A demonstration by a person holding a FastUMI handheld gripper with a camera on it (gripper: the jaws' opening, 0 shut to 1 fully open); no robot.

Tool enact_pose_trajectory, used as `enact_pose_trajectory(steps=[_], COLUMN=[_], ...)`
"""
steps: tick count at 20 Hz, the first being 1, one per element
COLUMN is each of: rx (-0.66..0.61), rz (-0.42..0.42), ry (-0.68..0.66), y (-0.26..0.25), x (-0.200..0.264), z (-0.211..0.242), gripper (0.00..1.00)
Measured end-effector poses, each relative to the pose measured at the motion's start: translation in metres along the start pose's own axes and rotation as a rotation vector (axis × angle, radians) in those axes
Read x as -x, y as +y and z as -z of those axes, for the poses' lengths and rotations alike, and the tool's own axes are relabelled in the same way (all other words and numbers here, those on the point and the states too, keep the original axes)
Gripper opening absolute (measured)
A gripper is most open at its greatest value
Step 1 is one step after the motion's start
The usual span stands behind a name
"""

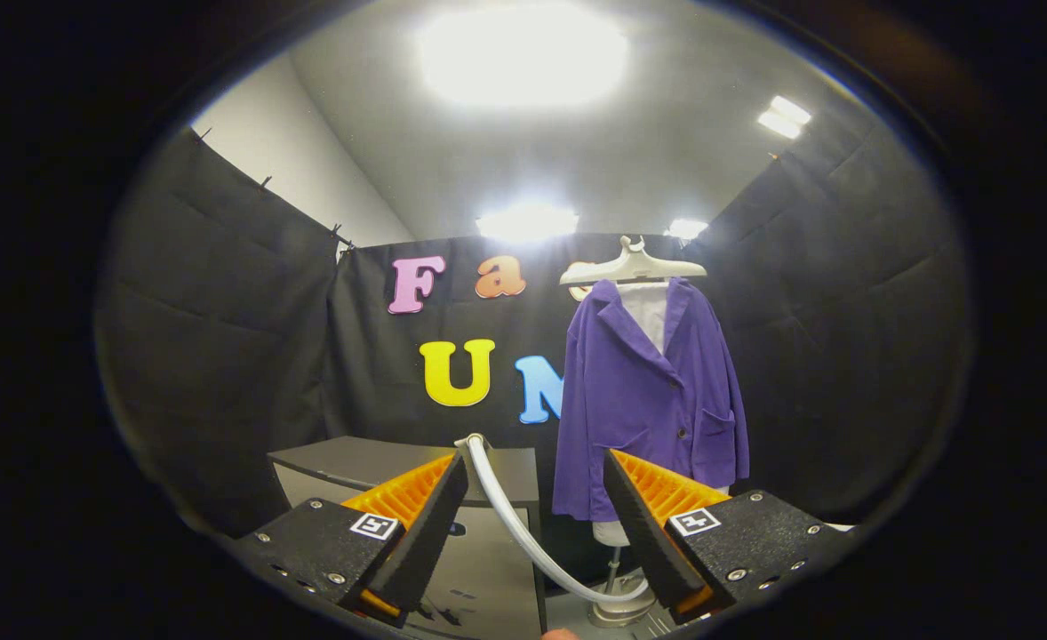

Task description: Iron the clothes twice with a garment steamer, once on the left side and once on the right side.

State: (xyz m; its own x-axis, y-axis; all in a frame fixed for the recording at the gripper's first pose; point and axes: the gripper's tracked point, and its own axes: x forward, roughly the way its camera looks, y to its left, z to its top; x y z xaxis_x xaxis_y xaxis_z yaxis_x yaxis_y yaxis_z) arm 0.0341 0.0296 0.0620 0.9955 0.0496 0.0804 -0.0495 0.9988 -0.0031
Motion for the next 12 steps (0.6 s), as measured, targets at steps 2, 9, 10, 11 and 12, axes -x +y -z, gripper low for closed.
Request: enact_pose_trajectory(steps=[2,9,10,11,12], rx=[-0.018,0.025,0.021,0.013,0.003], rz=[-0.022,-0.077,-0.090,-0.108,-0.125], ry=[-0.006,-0.047,-0.045,-0.036,-0.023], y=[0.007,0.023,0.028,0.033,0.037], x=[-0.019,-0.090,-0.099,-0.110,-0.123], z=[-0.012,-0.058,-0.061,-0.063,-0.065], gripper=[0.94,0.94,0.94,0.94,0.94])
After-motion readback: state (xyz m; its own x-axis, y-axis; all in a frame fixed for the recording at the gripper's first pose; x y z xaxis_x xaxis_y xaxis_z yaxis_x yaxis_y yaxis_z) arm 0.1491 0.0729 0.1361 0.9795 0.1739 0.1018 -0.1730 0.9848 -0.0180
